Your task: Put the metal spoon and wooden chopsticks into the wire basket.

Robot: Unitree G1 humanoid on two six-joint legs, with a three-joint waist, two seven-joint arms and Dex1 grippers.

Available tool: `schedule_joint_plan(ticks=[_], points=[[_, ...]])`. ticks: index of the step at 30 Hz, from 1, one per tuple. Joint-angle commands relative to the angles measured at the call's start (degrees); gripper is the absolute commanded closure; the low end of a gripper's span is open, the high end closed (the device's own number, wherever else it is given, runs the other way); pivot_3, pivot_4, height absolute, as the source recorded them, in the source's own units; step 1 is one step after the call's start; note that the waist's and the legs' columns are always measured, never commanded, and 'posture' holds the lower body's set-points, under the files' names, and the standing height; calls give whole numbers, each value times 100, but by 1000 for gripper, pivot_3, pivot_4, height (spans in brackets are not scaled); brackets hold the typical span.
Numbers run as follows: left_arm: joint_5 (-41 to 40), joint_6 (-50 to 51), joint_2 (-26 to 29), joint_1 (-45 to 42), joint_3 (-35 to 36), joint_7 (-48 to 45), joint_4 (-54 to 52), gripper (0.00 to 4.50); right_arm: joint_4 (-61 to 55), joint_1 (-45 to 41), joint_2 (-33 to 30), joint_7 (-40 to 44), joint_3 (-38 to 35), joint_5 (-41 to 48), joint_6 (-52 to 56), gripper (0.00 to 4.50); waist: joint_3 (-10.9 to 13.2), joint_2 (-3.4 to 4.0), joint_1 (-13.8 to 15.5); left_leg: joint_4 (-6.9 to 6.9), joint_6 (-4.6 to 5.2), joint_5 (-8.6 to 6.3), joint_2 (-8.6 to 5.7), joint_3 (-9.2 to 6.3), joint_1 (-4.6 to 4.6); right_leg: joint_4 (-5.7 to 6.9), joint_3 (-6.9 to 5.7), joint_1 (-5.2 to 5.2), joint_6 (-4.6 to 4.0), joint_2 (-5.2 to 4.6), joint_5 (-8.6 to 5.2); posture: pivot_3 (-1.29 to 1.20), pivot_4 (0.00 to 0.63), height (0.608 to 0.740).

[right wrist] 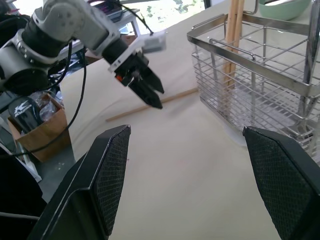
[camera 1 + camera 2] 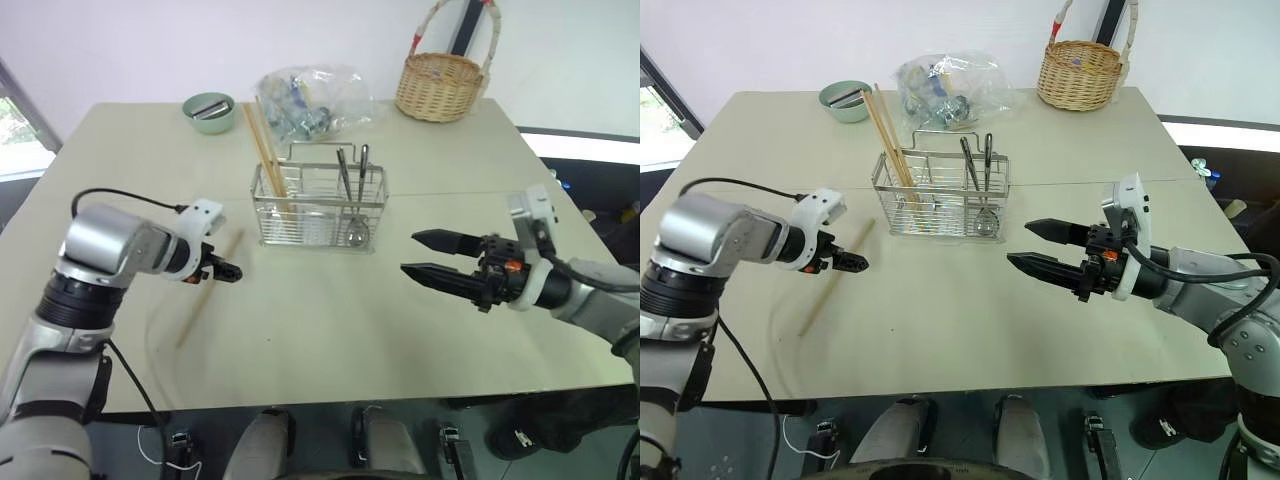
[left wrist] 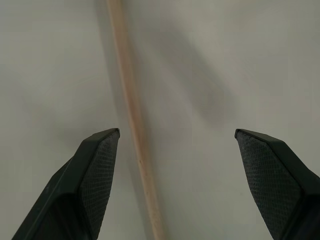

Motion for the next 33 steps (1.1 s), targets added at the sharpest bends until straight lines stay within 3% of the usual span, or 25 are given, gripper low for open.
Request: schedule_joint_plan(ticks=[1, 7, 8, 10, 16, 25, 29, 33], points=[[210, -281, -145, 10, -114, 178, 77, 612, -148, 5, 2, -106, -199, 132, -7, 780, 0, 0, 15, 1, 0, 0, -1, 1, -2, -1, 0, 0, 0, -2, 0, 0, 150, 693], [385, -490, -408, 22, -372, 221, 465, 612, -286, 164, 53, -348, -301, 261, -29, 780, -19, 30, 36, 2, 0, 0, -9, 1, 6, -4, -2, 12, 0, -11, -1, 0, 150, 693], [387, -474, -469, 15, -337, 222, 533, 850, -305, 185, 60, -384, -321, 285, -28, 780, -24, 38, 37, 2, 0, 0, -9, 1, 9, -4, -2, 15, -1, -12, -2, 0, 150, 693], [413, -476, -540, -28, -308, 221, 630, 1391, -327, 216, 61, -433, -351, 313, -27, 780, -30, 49, 40, 3, 0, 0, -9, 2, 12, -5, -2, 19, -6, -12, -5, 0, 150, 693], [497, -425, -653, -144, -203, 237, 780, 4475, -351, 270, 23, -480, -386, 375, -55, 780, -32, 51, 90, 4, 1, -1, -12, 3, 10, -7, -2, 19, 1, -14, -3, 0, 150, 693], [734, -374, -736, -139, 464, 634, 914, 4475, -274, 235, 17, -378, -301, 274, -102, 780, -31, 49, 141, 3, 3, -2, -12, 6, 8, -8, -2, 14, 3, -13, -2, 0, 150, 693], [1127, -1635, -694, -486, 1352, 1271, 1559, 4475, -211, 172, -17, -280, -264, 236, -93, 780, -22, 36, 128, 2, 3, -2, -8, 6, 6, -6, -2, 6, 3, -10, -2, 0, 150, 693], [1225, -3591, -863, -1006, 2496, 2084, 1975, 4475, -155, 115, -24, -206, -221, 190, -89, 780, -11, 10, 151, 5, 0, -1, 0, 2, -13, -6, -3, -10, 2, -2, 1, 0, 150, 693]])
